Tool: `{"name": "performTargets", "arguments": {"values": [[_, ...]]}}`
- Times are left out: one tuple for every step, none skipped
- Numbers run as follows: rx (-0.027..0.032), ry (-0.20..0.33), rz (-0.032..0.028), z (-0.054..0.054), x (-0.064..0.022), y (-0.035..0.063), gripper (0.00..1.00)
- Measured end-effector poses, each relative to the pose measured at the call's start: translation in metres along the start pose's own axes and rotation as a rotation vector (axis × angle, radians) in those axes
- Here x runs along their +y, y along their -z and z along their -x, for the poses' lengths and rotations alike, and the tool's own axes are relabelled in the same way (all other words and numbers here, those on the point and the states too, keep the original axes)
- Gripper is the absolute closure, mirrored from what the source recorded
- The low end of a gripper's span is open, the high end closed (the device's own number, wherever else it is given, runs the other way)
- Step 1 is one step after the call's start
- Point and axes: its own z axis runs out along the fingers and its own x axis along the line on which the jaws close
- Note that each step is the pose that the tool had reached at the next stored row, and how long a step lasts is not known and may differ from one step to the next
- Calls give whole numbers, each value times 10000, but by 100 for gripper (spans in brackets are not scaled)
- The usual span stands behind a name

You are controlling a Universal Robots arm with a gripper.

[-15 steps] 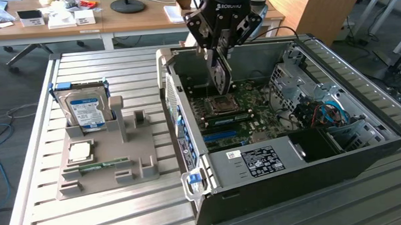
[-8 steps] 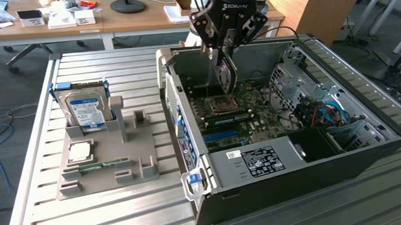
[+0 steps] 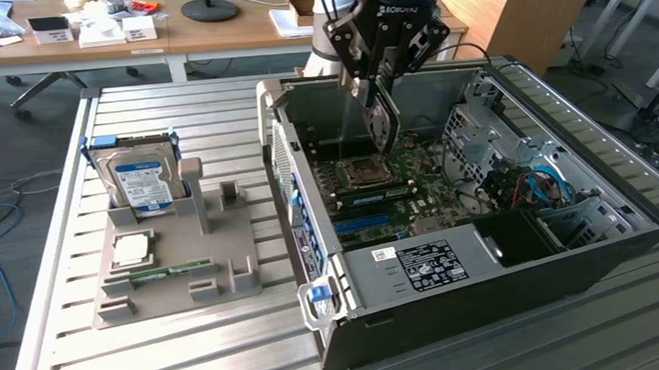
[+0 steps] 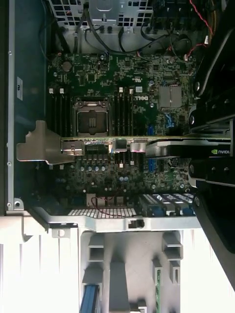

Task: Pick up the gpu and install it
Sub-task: 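Pick up the gpu and move the gpu toward the slot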

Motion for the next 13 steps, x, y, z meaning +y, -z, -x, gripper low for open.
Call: {"name": "performTargets", "arguments": {"values": [[0,0,0,17,1,0,73],[0,1,0,33,1,-1,73],[0,1,0,51,2,-1,73],[0,1,0,67,3,-1,73],[0,1,0,83,4,-1,73],[0,0,0,99,5,-2,73],[0,0,0,115,5,-2,73],[0,0,0,131,6,-2,73],[0,-1,0,147,7,-3,73],[0,0,0,164,8,-3,73],[0,1,-1,180,8,-3,73],[0,0,0,196,9,-3,73],[0,1,0,213,10,-3,73]]}}
